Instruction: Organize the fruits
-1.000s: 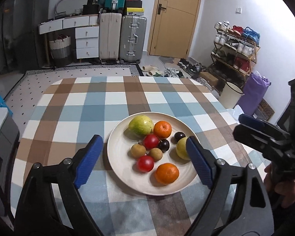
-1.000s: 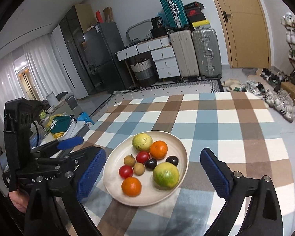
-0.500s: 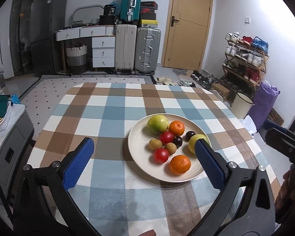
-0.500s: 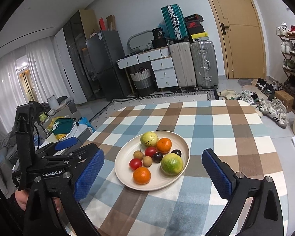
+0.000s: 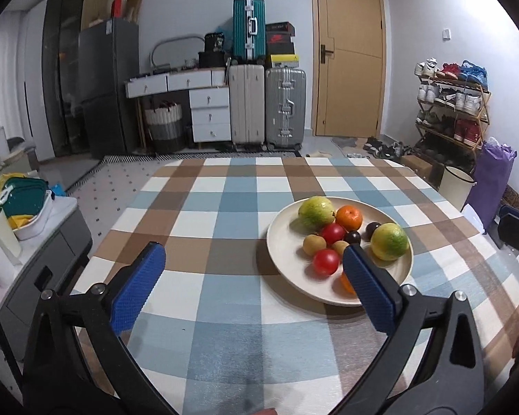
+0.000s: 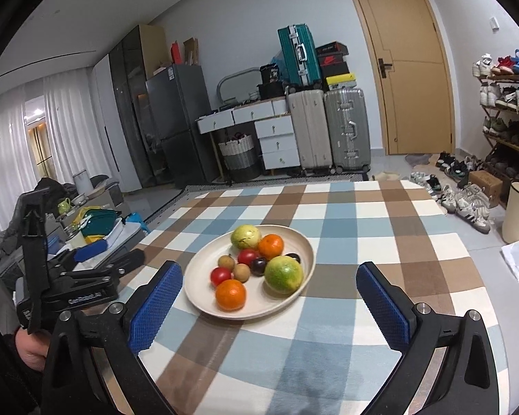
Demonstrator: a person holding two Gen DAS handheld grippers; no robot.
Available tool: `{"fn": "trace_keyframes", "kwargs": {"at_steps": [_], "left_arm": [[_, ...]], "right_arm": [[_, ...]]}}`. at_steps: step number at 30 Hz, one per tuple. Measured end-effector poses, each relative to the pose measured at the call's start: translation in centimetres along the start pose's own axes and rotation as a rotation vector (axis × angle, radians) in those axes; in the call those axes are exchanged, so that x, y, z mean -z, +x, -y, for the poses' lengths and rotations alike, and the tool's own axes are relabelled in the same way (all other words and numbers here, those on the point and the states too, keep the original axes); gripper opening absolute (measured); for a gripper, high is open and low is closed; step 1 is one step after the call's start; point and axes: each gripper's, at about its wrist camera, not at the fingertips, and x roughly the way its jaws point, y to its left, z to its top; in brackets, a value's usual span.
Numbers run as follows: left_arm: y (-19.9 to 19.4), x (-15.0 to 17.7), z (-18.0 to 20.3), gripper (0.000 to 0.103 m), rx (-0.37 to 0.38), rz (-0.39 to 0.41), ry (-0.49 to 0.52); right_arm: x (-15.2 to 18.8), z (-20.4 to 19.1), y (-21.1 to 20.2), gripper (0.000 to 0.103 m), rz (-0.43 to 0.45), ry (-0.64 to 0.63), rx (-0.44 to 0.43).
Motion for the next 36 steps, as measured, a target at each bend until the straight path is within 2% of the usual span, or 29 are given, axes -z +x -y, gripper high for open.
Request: {"fn": "trace_keyframes", "kwargs": {"at_steps": [9,15,17,23,28,36], "left_arm": [[0.0,2.0,-0.2,0.102,-0.009,0.058,0.003],[0.1,2.6,0.2,0.102,0.0,0.089,0.015],[0.0,2.5,0.2,0.102,0.018,0.094,0.019],[-0.1,2.6,-0.1,0.102,0.0,0.126,-0.007],[-0.5,2.5,0.3,0.102,0.004,0.129,0.017],[-0.5,2.6,0.3,0.102,0.001,0.129,0.006]], "right_arm": [[2.6,0.4,0.4,0.102,0.06,-0.083,0.045],[3.2,0.9,0.1,0.102,0.108,-0.084,0.075],[3.3,0.7,-0.3,0.102,0.125,-0.094,0.069],[3.7,-1.5,-0.2,0.103,0.134,-0.201,0.113],[3.5,-0.1,0.0,0.103,0.13,-0.135,0.13],[3.5,0.1,0.1,0.103,0.128,-0.156,0.123]]}}
